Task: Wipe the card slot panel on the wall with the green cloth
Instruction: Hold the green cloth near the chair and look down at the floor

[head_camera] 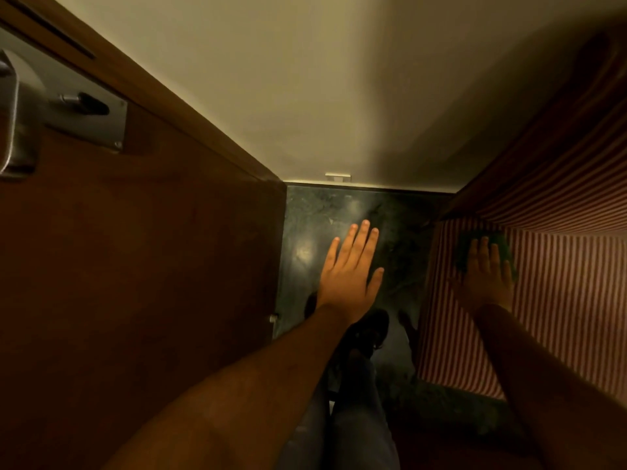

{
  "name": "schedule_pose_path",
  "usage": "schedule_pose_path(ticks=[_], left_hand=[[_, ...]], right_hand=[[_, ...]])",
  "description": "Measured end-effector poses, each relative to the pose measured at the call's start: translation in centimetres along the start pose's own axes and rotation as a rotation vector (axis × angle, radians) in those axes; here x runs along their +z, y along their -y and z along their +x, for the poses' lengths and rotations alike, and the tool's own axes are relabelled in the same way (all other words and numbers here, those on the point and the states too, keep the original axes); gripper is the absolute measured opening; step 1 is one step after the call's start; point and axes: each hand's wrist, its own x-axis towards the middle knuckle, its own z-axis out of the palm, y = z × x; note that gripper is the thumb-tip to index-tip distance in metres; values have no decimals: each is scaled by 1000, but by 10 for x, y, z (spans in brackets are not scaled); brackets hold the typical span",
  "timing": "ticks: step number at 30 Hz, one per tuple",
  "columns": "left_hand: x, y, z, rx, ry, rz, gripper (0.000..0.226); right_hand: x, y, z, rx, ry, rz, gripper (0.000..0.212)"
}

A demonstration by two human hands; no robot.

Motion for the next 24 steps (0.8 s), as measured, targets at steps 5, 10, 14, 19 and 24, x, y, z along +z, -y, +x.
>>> schedule_pose_path(ticks=[5, 10, 14, 19, 24], left_hand=[[5, -4, 3, 20, -10, 5, 76], [9, -4, 0, 28, -9, 13, 76], [10, 0, -5, 32, 4, 23, 76], [9, 6, -5, 40, -13, 32, 76], [8, 5, 2, 50, -40, 33, 76]], right_hand=[[0, -3, 8, -21, -37, 32, 82], [1, -7, 13, -42, -86, 78, 83], [5, -9, 14, -57, -105, 103, 86], [4, -12, 16, -82, -166, 136, 83], [4, -10, 18, -96, -196, 181, 78]])
